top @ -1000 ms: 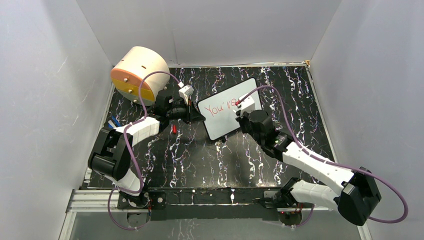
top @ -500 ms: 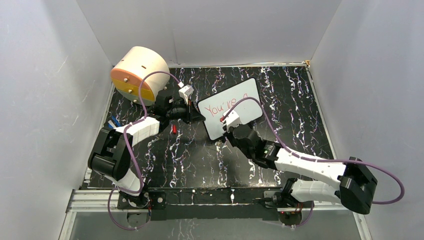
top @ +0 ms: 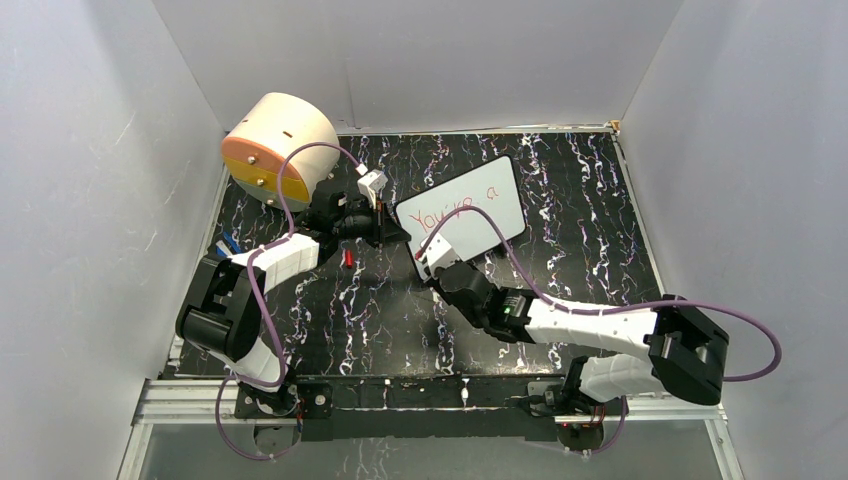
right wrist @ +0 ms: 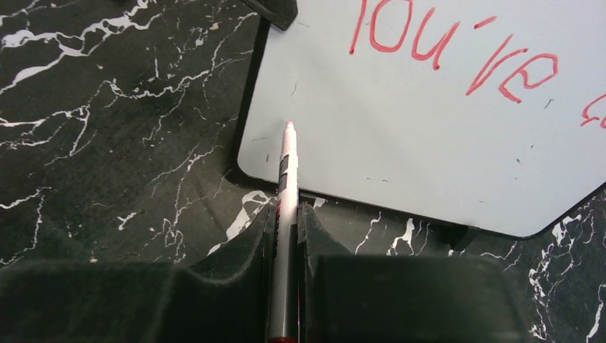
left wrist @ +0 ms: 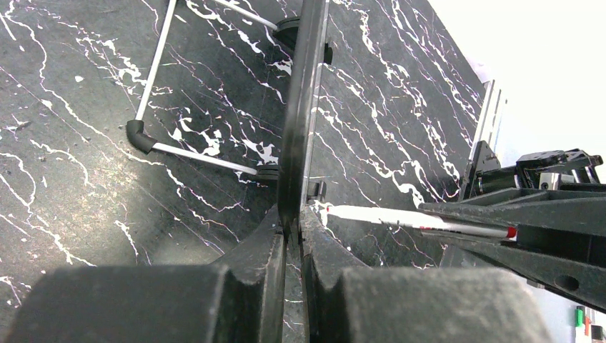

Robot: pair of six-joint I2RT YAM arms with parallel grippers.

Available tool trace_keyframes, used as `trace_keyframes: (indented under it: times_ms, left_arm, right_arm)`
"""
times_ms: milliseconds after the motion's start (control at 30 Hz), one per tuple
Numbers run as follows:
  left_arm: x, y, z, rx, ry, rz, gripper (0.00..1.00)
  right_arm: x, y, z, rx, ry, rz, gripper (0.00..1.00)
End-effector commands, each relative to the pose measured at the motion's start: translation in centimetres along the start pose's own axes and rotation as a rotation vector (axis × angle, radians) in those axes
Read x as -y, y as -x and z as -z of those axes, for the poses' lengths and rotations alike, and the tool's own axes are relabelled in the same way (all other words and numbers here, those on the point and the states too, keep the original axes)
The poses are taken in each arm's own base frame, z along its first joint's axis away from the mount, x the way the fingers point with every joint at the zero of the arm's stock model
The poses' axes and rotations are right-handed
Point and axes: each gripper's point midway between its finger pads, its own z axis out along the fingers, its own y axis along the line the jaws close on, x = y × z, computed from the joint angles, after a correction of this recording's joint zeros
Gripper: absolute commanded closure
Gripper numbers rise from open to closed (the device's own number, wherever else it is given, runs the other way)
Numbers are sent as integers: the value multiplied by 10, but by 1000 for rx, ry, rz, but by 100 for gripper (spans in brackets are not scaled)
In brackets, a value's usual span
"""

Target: Write a sentence on the whiteboard

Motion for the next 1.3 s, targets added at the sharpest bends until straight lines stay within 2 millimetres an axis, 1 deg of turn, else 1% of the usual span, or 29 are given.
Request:
trace_keyframes:
  times_ms: [0, 300, 500, 767, 867, 1267]
  left_arm:
    - [3, 6, 2, 8, 14, -21, 100]
    - [4, 7, 2, 8, 13, -21, 100]
    - [3, 6, 2, 6, 14, -20, 100]
    - [3, 6, 1, 5, 10, -18, 100]
    - [4, 7, 1, 6, 10, -19, 100]
    - [4, 7, 2, 7, 11, -19, 100]
  right_arm:
    - [0, 47, -2, 125, -25, -62, 100]
    - [-9, 51, -9, 120, 1, -49, 100]
    - [-10, 50, -11, 110, -1, -41, 100]
    - [-11, 41, -17, 73, -12, -17, 100]
    - [-11, 33, -19, 42, -19, -3, 100]
    - [-16, 11, -16, -40, 0, 6, 100]
